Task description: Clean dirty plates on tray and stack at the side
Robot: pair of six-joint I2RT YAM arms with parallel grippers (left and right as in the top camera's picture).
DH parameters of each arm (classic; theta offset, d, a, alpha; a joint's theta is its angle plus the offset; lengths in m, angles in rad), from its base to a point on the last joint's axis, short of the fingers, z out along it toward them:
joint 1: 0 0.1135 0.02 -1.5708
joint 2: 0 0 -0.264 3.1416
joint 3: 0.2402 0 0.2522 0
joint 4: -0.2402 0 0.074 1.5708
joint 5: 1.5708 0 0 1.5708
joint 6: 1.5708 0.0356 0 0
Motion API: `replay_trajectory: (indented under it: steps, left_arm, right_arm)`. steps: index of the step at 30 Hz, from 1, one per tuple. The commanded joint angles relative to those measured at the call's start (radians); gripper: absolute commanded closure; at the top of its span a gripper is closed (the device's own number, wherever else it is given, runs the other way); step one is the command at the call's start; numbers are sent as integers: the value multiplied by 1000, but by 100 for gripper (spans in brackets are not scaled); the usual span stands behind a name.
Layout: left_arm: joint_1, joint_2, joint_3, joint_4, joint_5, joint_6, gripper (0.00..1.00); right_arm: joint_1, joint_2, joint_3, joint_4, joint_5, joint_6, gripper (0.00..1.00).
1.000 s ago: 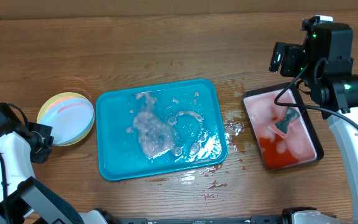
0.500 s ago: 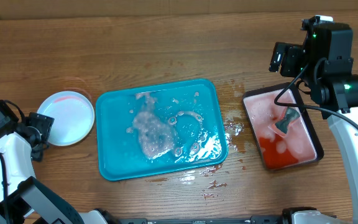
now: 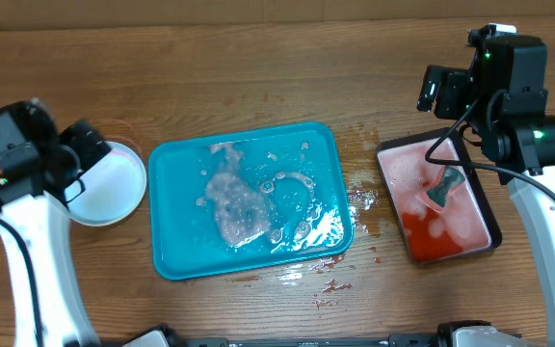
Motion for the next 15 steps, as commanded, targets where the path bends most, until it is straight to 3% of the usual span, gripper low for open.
replay_trajectory:
  steps: [1,6,15]
  left_arm:
    - [-84,-138,27,-17,15,196,24]
    - [-143,-322,26,-68,26,210,24]
    - [-147,-638,26,-201,181,312,24]
  right_arm:
    - [-7,-1,13,6,7,-1,0]
    - [-7,-1,13,6,7,-1,0]
    - [-7,-1,13,6,7,-1,0]
